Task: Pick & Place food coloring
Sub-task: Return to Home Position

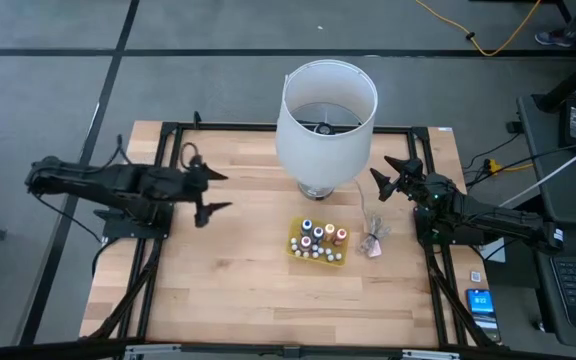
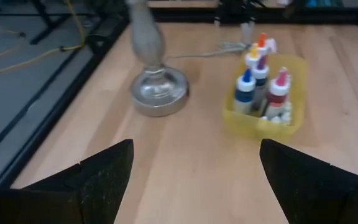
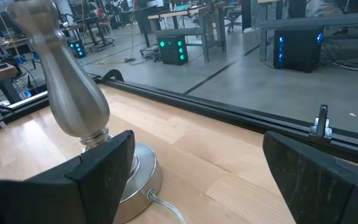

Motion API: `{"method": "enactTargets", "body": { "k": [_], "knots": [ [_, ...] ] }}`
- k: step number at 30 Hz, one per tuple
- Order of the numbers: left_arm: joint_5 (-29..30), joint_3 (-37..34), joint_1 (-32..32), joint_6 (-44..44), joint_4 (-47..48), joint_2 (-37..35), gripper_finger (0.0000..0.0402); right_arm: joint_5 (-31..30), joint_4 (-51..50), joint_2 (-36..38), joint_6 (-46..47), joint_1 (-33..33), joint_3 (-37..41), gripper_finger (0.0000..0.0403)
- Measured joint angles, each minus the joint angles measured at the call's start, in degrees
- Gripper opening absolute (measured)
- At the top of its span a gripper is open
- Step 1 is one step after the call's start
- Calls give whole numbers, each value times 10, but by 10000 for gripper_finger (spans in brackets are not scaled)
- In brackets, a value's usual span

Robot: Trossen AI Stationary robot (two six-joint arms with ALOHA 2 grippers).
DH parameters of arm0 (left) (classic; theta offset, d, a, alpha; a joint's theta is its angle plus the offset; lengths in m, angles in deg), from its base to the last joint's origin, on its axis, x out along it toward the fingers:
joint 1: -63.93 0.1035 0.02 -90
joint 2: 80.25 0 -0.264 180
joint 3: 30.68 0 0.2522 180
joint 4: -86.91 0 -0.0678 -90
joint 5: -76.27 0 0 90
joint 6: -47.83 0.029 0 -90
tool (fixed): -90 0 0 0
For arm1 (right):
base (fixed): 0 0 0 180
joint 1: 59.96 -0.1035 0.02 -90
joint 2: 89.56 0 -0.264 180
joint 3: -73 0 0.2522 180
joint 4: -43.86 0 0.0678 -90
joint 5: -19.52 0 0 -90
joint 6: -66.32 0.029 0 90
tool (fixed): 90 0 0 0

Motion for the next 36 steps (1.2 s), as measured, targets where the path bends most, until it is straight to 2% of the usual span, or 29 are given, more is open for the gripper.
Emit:
{"method": "enactTargets", "body": {
  "k": [12,21,28,36],
  "knots": [
    [-2,-133,69,-27,-27,-202,345,0,0,0,0,0,0,355],
    [3,-217,71,-13,-77,-295,345,0,0,0,0,0,0,355],
    [47,-264,94,10,-145,-364,345,0,0,0,0,0,0,355],
    [27,-309,108,16,-159,-423,345,0,0,0,0,0,0,355]
  ]
}}
